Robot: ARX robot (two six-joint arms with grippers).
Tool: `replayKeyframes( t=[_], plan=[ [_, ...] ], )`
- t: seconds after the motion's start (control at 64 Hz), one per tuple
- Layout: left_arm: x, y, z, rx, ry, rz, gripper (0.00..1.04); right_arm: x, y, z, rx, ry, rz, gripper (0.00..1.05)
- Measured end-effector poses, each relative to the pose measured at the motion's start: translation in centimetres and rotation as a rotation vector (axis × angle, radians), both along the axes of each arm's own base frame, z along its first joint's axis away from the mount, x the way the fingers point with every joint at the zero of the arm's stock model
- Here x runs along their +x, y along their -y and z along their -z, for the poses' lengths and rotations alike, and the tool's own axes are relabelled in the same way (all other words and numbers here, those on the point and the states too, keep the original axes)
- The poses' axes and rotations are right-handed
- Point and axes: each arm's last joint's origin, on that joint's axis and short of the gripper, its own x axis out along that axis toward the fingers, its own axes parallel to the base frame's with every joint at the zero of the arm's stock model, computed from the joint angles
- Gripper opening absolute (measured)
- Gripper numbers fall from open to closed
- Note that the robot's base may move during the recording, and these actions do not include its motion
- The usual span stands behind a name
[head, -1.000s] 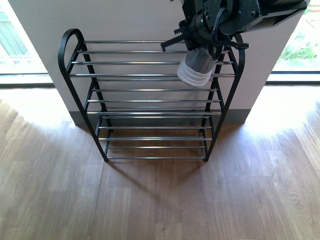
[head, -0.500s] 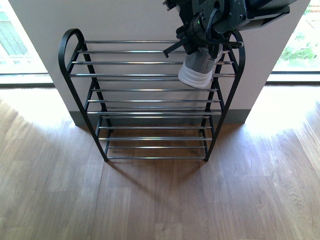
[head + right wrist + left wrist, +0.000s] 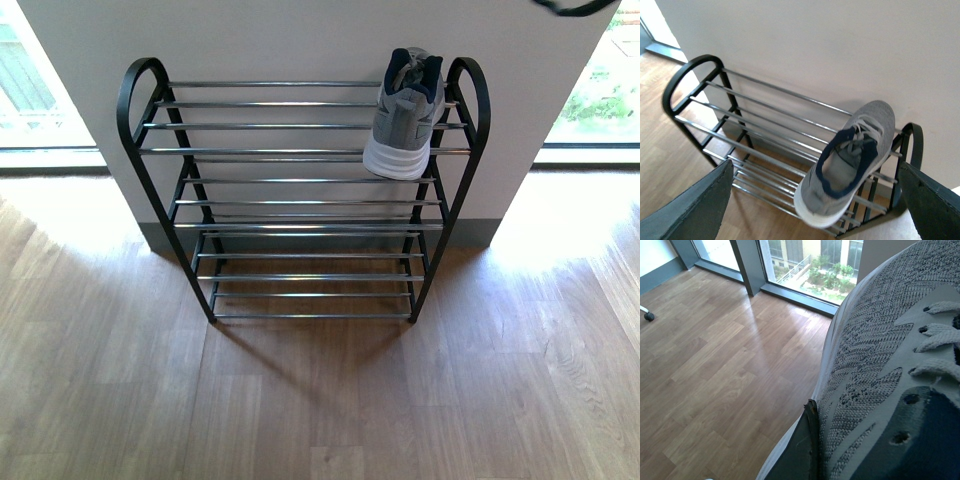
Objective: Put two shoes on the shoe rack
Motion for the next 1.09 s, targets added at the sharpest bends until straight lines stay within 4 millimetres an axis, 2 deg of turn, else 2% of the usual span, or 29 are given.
replayKeyframes(
  t=[0.313,0.5,0.563,0.672,0.735,0.828,0.891,1.094],
  plan=[
    [0.0,0.0,0.0,0.0,0.0,0.0,0.02,-14.1,7.5,-3.0,0.168,-0.056,-0.087,0.96],
    [0.0,0.0,0.0,0.0,0.0,0.0,0.02,-20.5,11.2,-3.3,0.266,-0.058,-0.094,0.96],
    [0.0,0.0,0.0,0.0,0.0,0.0,0.02,-21.5,11.8,-3.3,0.277,-0.032,-0.08,0.96],
    [0.0,0.0,0.0,0.0,0.0,0.0,0.02,-22.0,11.9,-3.7,0.268,0.02,-0.056,0.94],
    [0.0,0.0,0.0,-0.001,0.0,0.002,0.02,-22.0,11.8,-2.9,0.187,0.193,0.162,0.83],
    [0.0,0.0,0.0,0.001,0.0,-0.001,0.02,-22.6,12.4,-1.6,0.144,0.293,0.389,0.67],
    [0.0,0.0,0.0,0.001,0.001,-0.002,0.02,-23.0,12.7,-0.8,0.134,0.305,0.439,0.56],
    [0.0,0.0,0.0,0.0,0.0,0.001,0.02,-23.9,13.8,1.4,0.117,0.297,0.442,0.23]
  ],
)
